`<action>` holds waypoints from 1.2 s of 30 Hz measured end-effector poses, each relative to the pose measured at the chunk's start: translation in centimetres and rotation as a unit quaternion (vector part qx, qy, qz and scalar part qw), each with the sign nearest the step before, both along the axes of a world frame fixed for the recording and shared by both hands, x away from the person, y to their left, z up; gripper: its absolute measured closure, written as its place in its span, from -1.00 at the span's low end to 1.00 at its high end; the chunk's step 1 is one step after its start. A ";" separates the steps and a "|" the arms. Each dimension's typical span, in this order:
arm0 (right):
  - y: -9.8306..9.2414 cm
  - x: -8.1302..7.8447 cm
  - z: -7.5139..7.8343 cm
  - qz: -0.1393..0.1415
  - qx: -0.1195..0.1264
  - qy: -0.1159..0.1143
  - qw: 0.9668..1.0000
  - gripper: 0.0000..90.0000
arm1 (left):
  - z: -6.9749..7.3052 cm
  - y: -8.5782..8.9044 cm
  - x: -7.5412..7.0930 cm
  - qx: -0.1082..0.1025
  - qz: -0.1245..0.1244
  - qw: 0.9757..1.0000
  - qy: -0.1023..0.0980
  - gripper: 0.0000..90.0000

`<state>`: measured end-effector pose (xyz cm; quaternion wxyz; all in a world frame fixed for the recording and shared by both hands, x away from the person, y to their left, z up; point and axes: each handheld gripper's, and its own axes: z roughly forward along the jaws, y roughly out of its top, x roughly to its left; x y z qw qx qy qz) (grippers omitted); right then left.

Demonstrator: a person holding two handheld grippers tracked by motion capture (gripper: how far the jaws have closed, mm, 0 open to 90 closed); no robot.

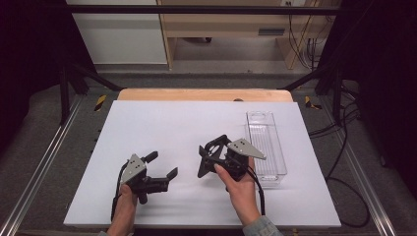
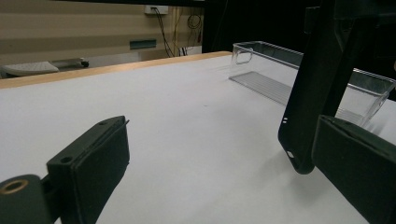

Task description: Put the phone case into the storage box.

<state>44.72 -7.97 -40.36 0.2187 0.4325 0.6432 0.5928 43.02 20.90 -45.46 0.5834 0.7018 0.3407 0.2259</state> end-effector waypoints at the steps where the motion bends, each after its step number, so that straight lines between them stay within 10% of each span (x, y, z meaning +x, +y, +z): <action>1: 0.0 0.0 0.0 0.000 0.000 0.000 1.000 -0.69 | 0.0 0.0 0.0 0.001 0.000 1.000 0.001 -0.91; 36: -0.5 0.1 0.2 -0.011 -0.006 -0.006 1.000 -0.68 | -0.1 0.0 0.1 0.014 -0.001 1.000 0.002 -0.90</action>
